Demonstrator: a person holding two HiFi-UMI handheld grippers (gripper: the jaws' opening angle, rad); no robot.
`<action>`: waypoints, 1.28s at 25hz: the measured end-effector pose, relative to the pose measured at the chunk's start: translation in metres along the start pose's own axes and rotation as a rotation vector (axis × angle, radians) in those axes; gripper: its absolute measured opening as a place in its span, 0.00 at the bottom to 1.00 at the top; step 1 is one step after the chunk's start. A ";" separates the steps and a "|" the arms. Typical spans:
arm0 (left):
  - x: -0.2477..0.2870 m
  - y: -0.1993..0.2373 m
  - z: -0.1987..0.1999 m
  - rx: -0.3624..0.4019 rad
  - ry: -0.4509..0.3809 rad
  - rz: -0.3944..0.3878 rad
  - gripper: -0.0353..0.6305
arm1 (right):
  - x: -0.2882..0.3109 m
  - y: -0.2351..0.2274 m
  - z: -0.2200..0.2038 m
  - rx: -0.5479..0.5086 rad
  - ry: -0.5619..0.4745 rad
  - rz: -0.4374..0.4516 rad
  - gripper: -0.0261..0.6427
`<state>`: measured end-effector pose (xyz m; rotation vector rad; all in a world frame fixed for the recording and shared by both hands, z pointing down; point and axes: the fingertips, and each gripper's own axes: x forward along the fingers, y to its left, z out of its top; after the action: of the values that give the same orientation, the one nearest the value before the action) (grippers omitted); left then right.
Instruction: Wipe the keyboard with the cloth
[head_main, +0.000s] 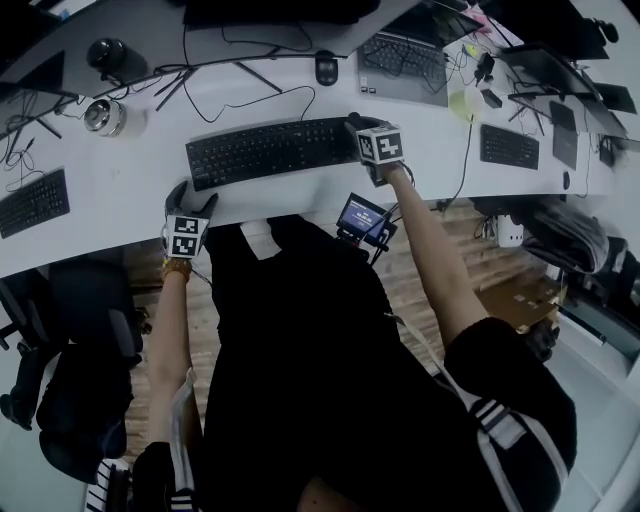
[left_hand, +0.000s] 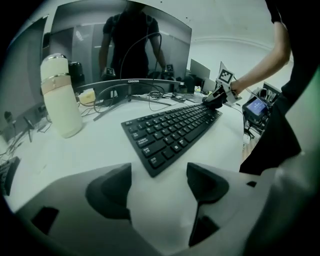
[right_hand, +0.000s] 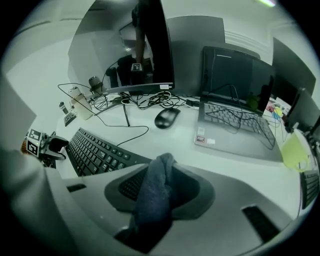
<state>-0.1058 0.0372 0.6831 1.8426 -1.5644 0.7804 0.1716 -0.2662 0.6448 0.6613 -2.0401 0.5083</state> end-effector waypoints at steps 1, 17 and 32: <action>0.001 0.000 0.000 0.001 0.000 -0.010 0.56 | 0.000 0.001 0.000 0.008 0.000 0.003 0.22; 0.008 -0.007 0.010 0.005 -0.042 -0.026 0.59 | 0.019 0.066 0.019 -0.099 0.004 0.163 0.20; 0.008 -0.005 0.009 0.008 -0.045 -0.024 0.59 | 0.026 0.105 0.019 -0.414 -0.044 0.195 0.20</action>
<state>-0.0988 0.0260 0.6824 1.8934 -1.5668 0.7407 0.0825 -0.2028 0.6470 0.2285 -2.1738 0.1695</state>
